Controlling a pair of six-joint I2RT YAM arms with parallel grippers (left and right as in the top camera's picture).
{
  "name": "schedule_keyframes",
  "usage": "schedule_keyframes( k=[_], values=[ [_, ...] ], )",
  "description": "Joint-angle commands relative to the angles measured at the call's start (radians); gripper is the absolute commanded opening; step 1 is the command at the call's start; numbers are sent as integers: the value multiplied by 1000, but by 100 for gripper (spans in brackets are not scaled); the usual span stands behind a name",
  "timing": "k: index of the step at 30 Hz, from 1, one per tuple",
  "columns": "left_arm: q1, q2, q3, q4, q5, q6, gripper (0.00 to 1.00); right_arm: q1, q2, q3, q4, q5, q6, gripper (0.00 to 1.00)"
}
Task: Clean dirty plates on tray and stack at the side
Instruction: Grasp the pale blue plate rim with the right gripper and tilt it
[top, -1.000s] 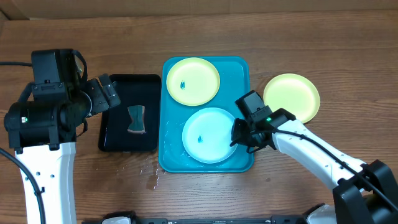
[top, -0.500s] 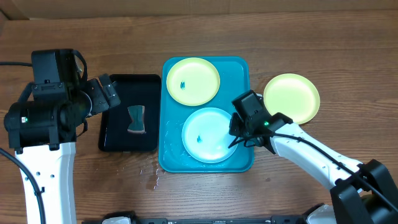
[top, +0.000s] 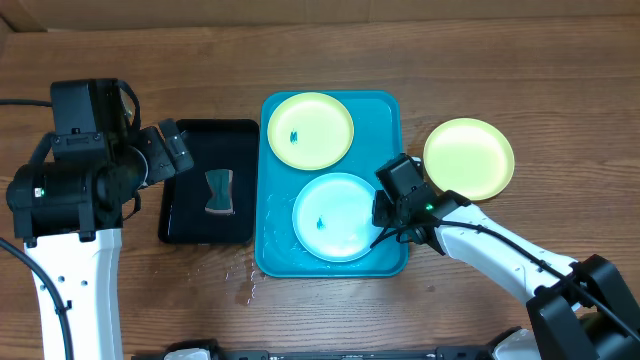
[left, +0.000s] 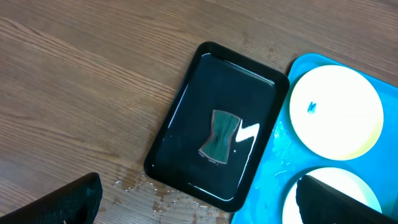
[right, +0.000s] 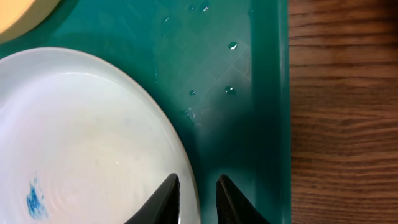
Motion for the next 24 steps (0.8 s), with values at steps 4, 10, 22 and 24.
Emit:
schedule_keyframes(
  k=[4,10,22,24],
  values=[
    [-5,0,15,3,8,-18,100,6,-11,-26,14,-32,-4,22],
    [-5,0,15,4,8,-18,100,6,-11,-26,13,-61,0,6],
    [-6,0,15,3,8,-18,100,6,-11,-26,10,-102,105,17],
    [-6,0,15,3,8,-18,100,6,-11,-26,10,-72,105,21]
  ],
)
